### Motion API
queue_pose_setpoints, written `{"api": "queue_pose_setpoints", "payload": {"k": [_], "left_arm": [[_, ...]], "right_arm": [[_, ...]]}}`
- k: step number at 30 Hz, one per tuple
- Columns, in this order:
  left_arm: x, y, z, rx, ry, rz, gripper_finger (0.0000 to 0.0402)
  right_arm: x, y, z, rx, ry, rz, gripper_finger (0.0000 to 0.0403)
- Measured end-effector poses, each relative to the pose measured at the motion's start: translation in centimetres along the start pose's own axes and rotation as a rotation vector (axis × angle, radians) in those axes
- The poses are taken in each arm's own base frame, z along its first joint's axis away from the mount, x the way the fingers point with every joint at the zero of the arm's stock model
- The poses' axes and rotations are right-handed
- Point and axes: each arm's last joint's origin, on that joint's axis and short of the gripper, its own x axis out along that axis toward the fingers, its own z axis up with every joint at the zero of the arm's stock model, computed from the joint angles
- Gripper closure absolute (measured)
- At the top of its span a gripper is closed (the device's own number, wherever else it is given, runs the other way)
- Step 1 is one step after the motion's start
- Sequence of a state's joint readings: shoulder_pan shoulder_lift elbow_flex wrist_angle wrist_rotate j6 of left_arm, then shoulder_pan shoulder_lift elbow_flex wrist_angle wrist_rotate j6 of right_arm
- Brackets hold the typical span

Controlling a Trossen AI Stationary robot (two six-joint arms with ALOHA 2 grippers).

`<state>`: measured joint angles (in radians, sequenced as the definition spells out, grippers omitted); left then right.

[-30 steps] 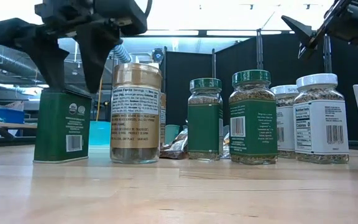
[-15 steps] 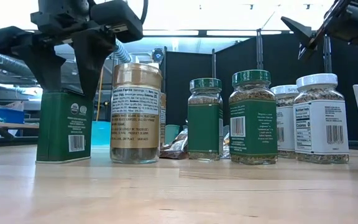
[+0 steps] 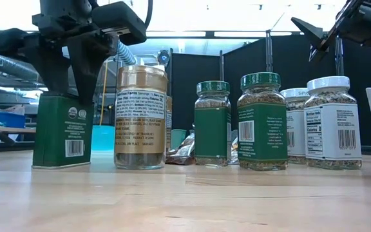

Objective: Sort spices by type
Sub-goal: Put the black seasoning can into the green bin

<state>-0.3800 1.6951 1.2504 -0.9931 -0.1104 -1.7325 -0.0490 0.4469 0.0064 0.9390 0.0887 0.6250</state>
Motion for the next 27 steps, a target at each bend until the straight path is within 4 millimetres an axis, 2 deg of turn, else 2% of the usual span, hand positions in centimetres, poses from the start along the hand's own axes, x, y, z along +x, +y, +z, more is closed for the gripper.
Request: {"api": "queue_pose_setpoints", "payload": {"k": [8,15,22,27], "left_arm": [[0.0,-0.1,0.3,-0.007,0.014,0.002,0.0267],[-0.5,-0.3,1.6,0.028,0.043,0.018,0.0268],[-2.1,-0.6,4.1,0.069,0.034,0.063,0.0269],[-3.9,-0.8,6.9,0.121,0.029,0.080,0.0269]], "right_arm": [[0.0,0.0,0.0,0.000,0.000,0.000,0.0096],[0.0,0.0,0.0,0.000,0.000,0.000,0.0096],[0.0,0.0,0.0,0.000,0.000,0.000,0.0096],[0.0,0.0,0.0,-0.021,0.000,0.000,0.0096]]}}
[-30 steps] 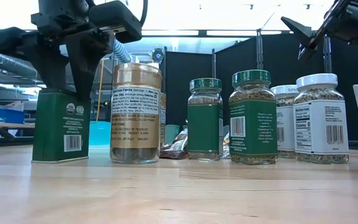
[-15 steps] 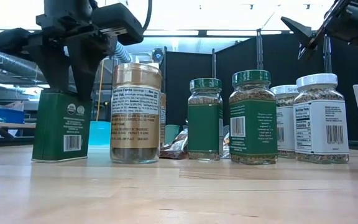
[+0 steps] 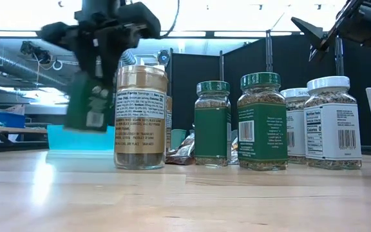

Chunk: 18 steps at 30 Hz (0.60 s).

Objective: Sort spices by type
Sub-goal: Put the black seasoning can into the green bin

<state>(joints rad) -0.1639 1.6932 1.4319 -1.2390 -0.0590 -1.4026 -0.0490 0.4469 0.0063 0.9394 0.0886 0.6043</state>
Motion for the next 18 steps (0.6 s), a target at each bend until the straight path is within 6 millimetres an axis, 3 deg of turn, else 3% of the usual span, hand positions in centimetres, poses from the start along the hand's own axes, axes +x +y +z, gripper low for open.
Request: {"api": "queue_pose_setpoints", "payload": {"k": [5,14,18], "left_arm": [[-2.2,0.8,3.9,0.055,-0.036,0.018,0.0269],[-6.8,4.1,12.2,0.071,-0.204,0.033,0.0268],[-7.5,5.5,15.8,0.042,-0.292,-0.019,0.0268]], "right_arm": [[0.0,0.0,0.0,-0.005,0.000,0.000,0.0096],[0.0,0.0,0.0,-0.006,0.000,0.000,0.0096],[0.0,0.0,0.0,-0.006,0.000,0.000,0.0096]]}}
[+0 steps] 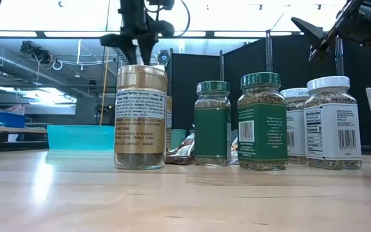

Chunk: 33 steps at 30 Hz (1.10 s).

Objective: Sort spices by type
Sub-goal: Put the black seasoning can into the green bin

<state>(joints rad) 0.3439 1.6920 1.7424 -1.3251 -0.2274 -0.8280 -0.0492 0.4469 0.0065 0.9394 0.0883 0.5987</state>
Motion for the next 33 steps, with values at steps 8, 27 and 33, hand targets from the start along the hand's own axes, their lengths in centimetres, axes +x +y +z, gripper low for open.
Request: {"api": "queue_pose_setpoints", "payload": {"k": [8,27,33], "left_arm": [[2.9,0.6,5.1,0.057,-0.150,-0.096,0.0268],[8.8,1.4,8.3,0.048,-0.139,-0.029,0.0268],[8.7,1.2,8.5,0.022,-0.167,-0.040,0.0268]], "right_arm": [[0.0,0.0,0.0,0.000,0.000,0.000,0.0096],[0.0,0.0,0.0,0.001,0.000,0.000,0.0096],[0.0,0.0,0.0,0.001,0.000,0.000,0.0096]]}}
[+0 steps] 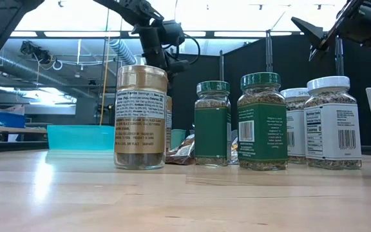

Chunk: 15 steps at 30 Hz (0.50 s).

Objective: Sort spices by type
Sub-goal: Put the black seasoning can into the green bin

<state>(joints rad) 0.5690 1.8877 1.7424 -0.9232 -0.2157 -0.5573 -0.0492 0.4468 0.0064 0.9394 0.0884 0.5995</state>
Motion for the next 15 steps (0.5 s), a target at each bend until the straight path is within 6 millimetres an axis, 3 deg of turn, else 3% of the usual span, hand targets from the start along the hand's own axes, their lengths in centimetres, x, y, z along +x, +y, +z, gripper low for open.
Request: {"api": "queue_pose_setpoints", "payload": {"k": [15], "left_arm": [[-0.05,-0.44,0.06,-0.095,-0.021,-0.024,0.0268]], "right_arm": [[0.00,-0.01,0.00,0.000,0.000,0.000,0.0096]]}}
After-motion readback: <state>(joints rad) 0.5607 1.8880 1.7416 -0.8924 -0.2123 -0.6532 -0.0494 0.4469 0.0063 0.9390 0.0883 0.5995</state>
